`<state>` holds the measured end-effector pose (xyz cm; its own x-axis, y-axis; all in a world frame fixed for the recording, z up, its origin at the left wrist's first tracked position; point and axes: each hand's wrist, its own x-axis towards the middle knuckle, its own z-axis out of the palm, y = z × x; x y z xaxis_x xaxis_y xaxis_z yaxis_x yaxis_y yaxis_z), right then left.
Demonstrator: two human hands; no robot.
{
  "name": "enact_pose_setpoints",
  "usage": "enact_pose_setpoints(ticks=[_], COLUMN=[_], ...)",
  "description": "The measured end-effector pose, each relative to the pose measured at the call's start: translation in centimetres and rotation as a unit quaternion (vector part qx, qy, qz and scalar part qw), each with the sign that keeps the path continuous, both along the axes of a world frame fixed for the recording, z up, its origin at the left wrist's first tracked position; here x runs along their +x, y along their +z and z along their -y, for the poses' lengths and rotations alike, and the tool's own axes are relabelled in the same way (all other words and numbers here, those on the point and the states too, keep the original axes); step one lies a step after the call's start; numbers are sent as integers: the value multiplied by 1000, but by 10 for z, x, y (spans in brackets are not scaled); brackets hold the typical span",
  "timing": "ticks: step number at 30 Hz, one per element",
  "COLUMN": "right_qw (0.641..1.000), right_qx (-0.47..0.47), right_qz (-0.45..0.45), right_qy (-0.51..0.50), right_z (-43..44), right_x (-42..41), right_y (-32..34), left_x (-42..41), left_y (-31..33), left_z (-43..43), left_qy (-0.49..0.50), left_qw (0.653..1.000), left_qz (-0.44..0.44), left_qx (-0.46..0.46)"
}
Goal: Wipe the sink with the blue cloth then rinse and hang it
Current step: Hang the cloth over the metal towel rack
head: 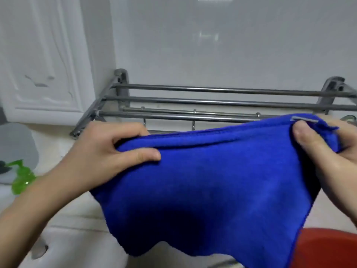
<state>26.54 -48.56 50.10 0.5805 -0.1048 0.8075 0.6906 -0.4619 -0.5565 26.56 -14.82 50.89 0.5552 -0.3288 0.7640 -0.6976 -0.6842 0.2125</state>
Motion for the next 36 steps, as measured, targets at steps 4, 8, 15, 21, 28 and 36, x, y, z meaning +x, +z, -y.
enact_pose_setpoints(ticks=[4,8,15,21,28,36], right_qw=[992,978,949,933,914,917], right_qx=[-91,-155,-279,-350,-398,-380], right_qz=[65,89,54,28,23,65], right_qy=[-64,-103,-135,-74,-73,105], right_z=[6,-1,3,8,14,11], right_x=[22,50,73,63,60,64], right_y=[40,68,59,58,58,56], left_x=[22,62,102,88,75,69], left_y=[56,90,68,57,58,50], left_z=[-5,-10,-11,-16,-16,-16], left_qy=[15,14,-9,-18,-63,-109], left_qw=[1000,998,996,995,976,982], left_qz=[6,-32,-73,-13,49,-22], left_qx=[21,53,51,94,204,152])
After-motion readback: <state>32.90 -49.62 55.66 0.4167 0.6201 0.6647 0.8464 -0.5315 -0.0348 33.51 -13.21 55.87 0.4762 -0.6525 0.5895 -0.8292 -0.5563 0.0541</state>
